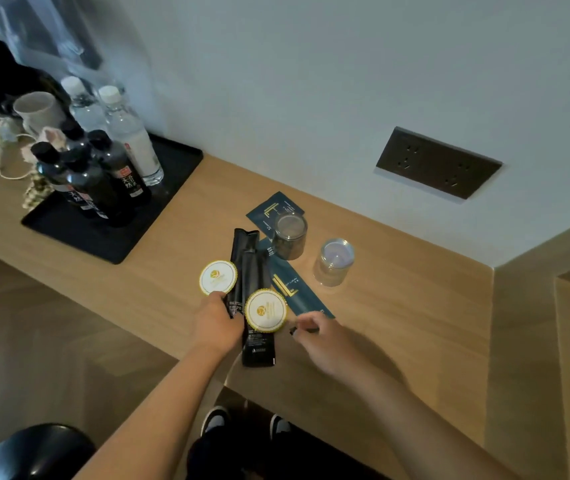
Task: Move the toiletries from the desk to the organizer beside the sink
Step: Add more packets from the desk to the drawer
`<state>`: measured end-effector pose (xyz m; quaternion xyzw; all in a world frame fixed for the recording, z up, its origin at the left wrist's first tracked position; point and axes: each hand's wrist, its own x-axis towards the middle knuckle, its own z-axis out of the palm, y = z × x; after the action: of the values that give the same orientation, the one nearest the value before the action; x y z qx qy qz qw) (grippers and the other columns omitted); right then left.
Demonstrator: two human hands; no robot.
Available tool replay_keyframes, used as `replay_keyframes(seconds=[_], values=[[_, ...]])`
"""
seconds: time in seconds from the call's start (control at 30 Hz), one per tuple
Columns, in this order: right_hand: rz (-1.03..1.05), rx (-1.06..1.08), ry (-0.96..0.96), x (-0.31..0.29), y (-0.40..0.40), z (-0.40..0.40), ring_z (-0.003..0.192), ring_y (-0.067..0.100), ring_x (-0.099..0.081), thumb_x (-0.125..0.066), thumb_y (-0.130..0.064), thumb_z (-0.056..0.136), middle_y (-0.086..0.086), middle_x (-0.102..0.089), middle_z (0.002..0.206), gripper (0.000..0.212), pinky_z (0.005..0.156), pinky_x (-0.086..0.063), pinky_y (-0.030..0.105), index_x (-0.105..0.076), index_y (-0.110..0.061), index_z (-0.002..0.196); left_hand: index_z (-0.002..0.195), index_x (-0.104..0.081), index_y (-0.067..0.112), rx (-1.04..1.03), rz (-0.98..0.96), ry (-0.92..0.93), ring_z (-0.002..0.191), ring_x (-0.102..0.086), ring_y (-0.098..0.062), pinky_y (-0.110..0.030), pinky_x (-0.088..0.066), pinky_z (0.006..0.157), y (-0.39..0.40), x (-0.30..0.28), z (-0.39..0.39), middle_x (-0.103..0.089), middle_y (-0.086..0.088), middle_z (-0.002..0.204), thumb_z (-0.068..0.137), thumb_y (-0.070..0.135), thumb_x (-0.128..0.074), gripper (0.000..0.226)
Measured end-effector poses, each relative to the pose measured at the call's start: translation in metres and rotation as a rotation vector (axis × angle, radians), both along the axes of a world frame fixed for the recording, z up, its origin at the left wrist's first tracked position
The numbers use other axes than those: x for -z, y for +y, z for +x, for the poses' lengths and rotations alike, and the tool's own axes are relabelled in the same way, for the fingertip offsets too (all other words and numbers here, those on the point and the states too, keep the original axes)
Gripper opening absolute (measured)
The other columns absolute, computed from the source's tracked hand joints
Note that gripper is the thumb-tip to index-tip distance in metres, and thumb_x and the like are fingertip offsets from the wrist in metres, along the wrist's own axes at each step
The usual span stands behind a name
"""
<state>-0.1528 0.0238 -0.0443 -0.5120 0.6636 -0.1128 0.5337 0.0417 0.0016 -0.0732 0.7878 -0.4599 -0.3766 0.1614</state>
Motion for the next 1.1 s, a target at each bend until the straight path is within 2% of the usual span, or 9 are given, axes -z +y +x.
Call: replay_keyframes(seconds=[0.1,0.27,0.43,0.53,0.6,0.67,0.73,0.83,1.1], values=[[0.03,0.036,-0.005,0.007,-0.003,0.011,0.105,0.008,-0.05,-0.052,-0.03,0.094,-0.009,-0.053,0.116,0.03,0.085,-0.038,0.024,-0.053,-0.024,0.124,0.12,-0.05,0.007,-0.009,0.006,0.001,0.102,-0.057,-0.029,-0.032,-0.045,0.078,-0.008,0.002,-0.001,-0.058,-0.012,0.112,0.081,0.017,-0.065,0.043],[0.02,0.175,0.015,0.014,-0.004,0.031,0.108,0.007,-0.051,-0.055,-0.023,0.091,-0.006,-0.056,0.119,0.031,0.088,-0.038,0.023,-0.055,-0.02,0.122,0.127,-0.042,0.004,0.011,-0.049,0.019,0.113,-0.051,-0.035,-0.037,-0.042,0.088,-0.016,0.01,-0.003,-0.048,-0.016,0.122,0.075,0.02,-0.074,0.062],[0.033,0.402,0.056,0.035,0.012,0.061,0.108,0.012,-0.055,-0.063,-0.014,0.085,0.001,-0.055,0.126,0.04,0.093,-0.048,0.03,-0.051,-0.016,0.124,0.131,-0.041,0.007,0.076,-0.019,0.115,0.12,-0.051,-0.031,-0.036,-0.042,0.093,-0.018,0.016,0.004,-0.057,-0.012,0.125,0.076,0.019,-0.074,0.065],[-0.04,0.515,0.091,0.038,0.022,0.077,0.105,0.012,-0.049,-0.068,-0.014,0.083,0.001,-0.048,0.126,0.046,0.083,-0.04,0.021,-0.043,-0.02,0.12,0.12,-0.052,0.012,0.115,0.016,0.159,0.109,-0.06,-0.025,-0.027,-0.042,0.08,-0.021,0.019,0.009,-0.066,-0.005,0.111,0.079,0.022,-0.073,0.047],[-0.137,0.507,0.282,0.035,0.028,0.083,0.11,0.011,-0.047,-0.071,-0.025,0.08,-0.005,-0.044,0.124,0.053,0.085,-0.036,0.018,-0.04,-0.024,0.123,0.109,-0.059,0.013,0.131,0.026,0.154,0.1,-0.061,-0.023,-0.025,-0.038,0.075,-0.023,0.015,0.013,-0.064,0.0,0.096,0.082,0.022,-0.068,0.029],[-0.249,0.521,0.445,0.037,0.034,0.086,0.112,0.012,-0.049,-0.071,-0.034,0.076,-0.008,-0.042,0.121,0.057,0.093,-0.043,0.024,-0.04,-0.028,0.124,0.098,-0.057,0.017,0.114,0.032,0.173,0.09,-0.06,-0.021,-0.027,-0.039,0.073,-0.024,0.011,0.019,-0.061,0.003,0.088,0.085,0.022,-0.065,0.017],[-0.274,0.587,0.432,0.04,0.04,0.093,0.109,0.013,-0.05,-0.072,-0.035,0.074,-0.008,-0.041,0.118,0.057,0.093,-0.049,0.033,-0.039,-0.031,0.12,0.095,-0.056,0.018,0.09,0.039,0.208,0.086,-0.061,-0.02,-0.031,-0.044,0.072,-0.023,0.01,0.031,-0.064,0.004,0.085,0.085,0.024,-0.064,0.014],[-0.236,0.604,0.423,0.044,0.042,0.104,0.113,0.015,-0.045,-0.075,-0.035,0.071,-0.004,-0.041,0.118,0.059,0.096,-0.045,0.033,-0.042,-0.027,0.12,0.1,-0.063,0.014,0.046,0.029,0.268,0.082,-0.066,-0.02,-0.036,-0.053,0.074,-0.025,0.005,0.053,-0.069,-0.001,0.085,0.085,0.025,-0.065,0.018],[-0.245,0.419,0.677,0.049,0.038,0.116,0.113,0.02,-0.043,-0.065,-0.041,0.077,-0.001,-0.048,0.122,0.062,0.092,-0.042,0.033,-0.042,-0.019,0.13,0.105,-0.066,0.007,-0.122,0.202,0.714,0.084,-0.07,-0.031,-0.048,-0.058,0.078,-0.022,-0.013,0.088,-0.074,-0.016,0.092,0.091,0.008,-0.058,0.016]])
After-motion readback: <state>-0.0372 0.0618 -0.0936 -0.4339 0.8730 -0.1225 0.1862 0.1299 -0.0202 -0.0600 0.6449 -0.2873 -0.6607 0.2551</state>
